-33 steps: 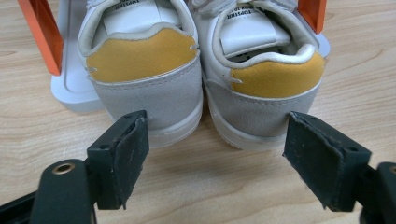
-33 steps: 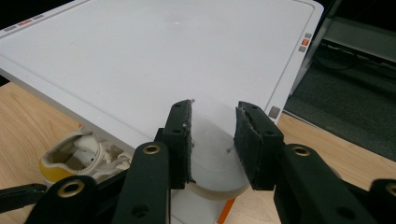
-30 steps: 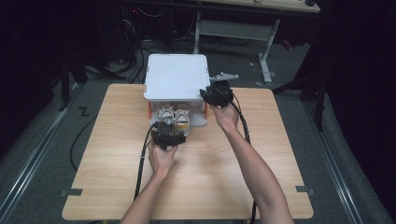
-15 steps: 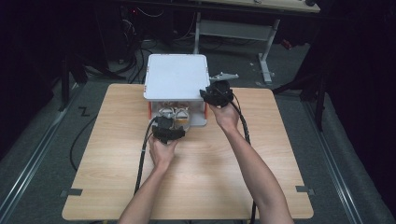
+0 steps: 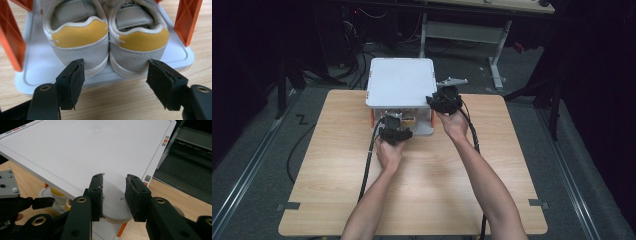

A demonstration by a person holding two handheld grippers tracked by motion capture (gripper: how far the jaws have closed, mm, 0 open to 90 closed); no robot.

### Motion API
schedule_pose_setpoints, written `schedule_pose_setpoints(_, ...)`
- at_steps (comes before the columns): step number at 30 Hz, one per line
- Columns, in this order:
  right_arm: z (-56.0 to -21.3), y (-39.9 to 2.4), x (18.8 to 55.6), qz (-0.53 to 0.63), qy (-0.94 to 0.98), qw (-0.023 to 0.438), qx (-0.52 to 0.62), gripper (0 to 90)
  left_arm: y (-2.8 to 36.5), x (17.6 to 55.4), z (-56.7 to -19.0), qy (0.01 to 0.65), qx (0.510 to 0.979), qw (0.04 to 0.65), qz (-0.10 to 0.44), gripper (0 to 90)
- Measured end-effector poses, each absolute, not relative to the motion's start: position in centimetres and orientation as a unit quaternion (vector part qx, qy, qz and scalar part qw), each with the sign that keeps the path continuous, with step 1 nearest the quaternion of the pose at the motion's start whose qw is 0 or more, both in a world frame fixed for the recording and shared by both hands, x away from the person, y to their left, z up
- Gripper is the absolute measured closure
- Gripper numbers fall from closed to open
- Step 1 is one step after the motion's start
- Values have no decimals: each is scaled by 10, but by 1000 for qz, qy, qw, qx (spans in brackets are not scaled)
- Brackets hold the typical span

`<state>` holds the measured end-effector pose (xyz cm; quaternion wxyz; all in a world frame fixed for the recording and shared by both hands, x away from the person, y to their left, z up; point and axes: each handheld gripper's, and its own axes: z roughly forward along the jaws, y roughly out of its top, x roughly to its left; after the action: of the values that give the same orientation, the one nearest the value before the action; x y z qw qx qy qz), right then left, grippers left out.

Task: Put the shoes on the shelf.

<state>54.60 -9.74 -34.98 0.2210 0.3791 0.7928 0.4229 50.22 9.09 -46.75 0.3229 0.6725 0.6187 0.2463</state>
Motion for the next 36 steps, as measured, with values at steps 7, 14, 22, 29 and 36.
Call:
schedule_pose_setpoints(7,-349,-96,546,422,793,220,380,669,87,515,-467,627,669,310,254,303)
schedule_pose_setpoints(14,-349,-96,546,421,795,218,379,672,85,517,-467,625,670,306,260,300)
schedule_pose_setpoints(22,-349,-96,546,423,793,219,379,671,90,510,-466,614,680,305,260,312)
schedule_pose_setpoints(29,-349,-96,544,417,796,233,372,643,95,489,-457,602,682,328,255,320)
schedule_pose_setpoints(36,-349,-100,542,421,786,234,387,538,102,468,-444,574,691,355,259,325)
